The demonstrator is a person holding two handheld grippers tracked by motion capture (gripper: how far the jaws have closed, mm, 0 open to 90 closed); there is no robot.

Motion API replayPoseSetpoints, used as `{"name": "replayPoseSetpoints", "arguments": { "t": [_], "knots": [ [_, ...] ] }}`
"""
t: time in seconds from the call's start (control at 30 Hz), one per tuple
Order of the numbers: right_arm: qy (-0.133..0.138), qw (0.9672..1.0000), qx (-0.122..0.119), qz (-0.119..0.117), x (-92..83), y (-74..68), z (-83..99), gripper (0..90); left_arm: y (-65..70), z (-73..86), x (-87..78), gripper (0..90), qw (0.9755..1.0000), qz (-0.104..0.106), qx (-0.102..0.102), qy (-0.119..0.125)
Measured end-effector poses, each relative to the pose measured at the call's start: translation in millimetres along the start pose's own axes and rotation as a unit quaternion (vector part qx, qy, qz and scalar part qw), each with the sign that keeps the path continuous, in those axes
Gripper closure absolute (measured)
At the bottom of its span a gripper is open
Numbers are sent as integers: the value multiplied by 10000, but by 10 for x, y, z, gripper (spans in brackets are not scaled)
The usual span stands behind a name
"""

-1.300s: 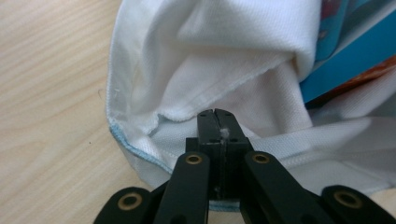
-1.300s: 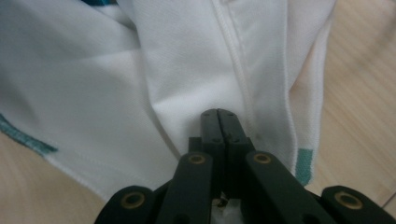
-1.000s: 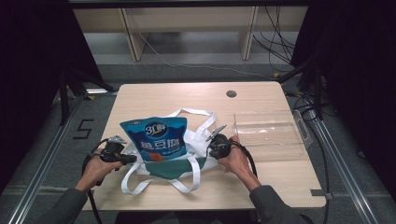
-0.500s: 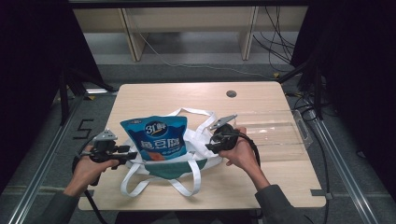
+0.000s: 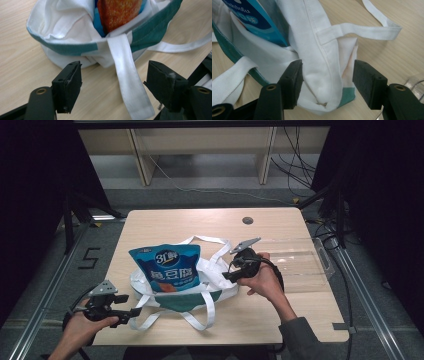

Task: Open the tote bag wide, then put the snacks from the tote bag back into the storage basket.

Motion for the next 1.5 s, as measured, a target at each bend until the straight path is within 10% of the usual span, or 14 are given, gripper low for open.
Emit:
{"name": "replayPoseSetpoints", "arguments": {
  "t": [0.73,1.5],
  "knots": [
    [66,9988,-412,-273,-335,-198,-312,329,127,281,-43,212,9997,-137,-70,-194],
    [-130,9843,-1631,-667,-447,-561,-1048,282,100,292,-65,209,9995,-195,42,-255]
  ]
}}
Point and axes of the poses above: each handheld gripper's, and its own axes: x roughly forward along the jaws, z roughly out of its underside, y roughly to its right, the point moved 7 cm from there along x, roughly forward along the jaws, and after that the axes turned 4 degrees about z, right-handed, at the moved point
